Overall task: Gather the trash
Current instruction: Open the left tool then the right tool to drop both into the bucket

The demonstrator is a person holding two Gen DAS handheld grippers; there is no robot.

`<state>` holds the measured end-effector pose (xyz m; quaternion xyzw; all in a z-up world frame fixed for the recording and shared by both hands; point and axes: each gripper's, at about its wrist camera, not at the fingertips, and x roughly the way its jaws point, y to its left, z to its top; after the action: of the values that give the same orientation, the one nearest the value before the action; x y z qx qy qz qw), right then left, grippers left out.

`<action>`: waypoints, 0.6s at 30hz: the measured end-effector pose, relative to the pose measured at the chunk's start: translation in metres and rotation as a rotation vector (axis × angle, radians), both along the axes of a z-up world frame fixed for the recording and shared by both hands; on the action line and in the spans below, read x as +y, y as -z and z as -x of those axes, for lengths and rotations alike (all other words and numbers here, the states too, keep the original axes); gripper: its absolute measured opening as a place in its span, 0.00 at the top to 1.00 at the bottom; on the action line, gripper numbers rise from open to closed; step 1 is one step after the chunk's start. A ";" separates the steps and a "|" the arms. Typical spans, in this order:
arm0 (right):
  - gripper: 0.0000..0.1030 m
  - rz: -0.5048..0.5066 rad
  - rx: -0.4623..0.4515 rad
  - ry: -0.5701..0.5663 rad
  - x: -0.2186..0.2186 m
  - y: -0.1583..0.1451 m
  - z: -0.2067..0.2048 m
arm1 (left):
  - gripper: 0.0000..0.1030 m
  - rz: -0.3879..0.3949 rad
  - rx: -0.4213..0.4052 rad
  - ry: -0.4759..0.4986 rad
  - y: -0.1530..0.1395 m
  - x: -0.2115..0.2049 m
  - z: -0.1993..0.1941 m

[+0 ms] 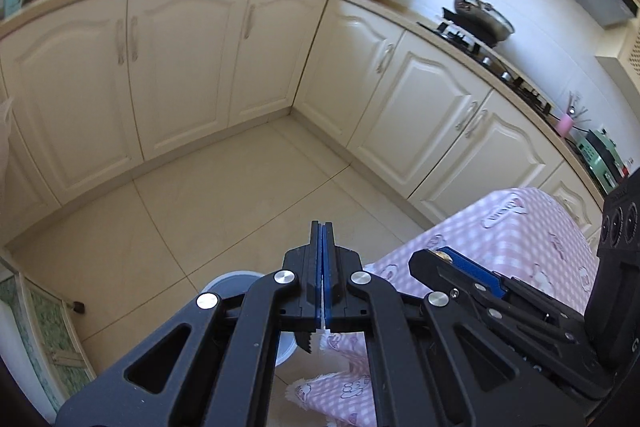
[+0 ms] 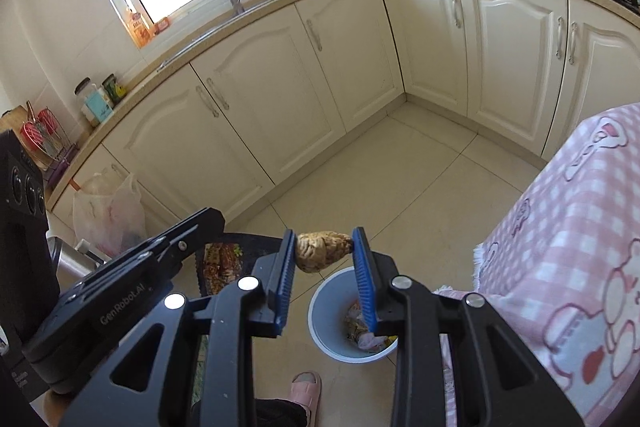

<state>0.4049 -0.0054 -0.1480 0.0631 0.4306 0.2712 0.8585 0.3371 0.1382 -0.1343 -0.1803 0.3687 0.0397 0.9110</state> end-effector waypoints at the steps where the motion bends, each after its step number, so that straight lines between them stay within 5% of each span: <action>1: 0.73 0.005 0.002 -0.001 0.003 0.003 -0.002 | 1.00 -0.001 0.010 -0.002 0.004 0.001 -0.004; 6: 0.73 0.026 0.023 -0.001 0.016 0.019 -0.011 | 0.94 0.000 0.064 -0.008 0.023 0.010 -0.014; 11: 0.73 0.039 0.049 -0.005 0.025 0.032 -0.017 | 0.67 -0.007 0.090 -0.041 0.035 0.022 -0.011; 18: 0.73 0.053 0.072 -0.020 0.039 0.045 -0.019 | 0.54 -0.019 0.114 -0.080 0.043 0.038 -0.001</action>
<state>0.4238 0.0332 -0.1928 0.0459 0.4687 0.2659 0.8411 0.3382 0.1760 -0.1771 -0.1836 0.4121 0.0900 0.8879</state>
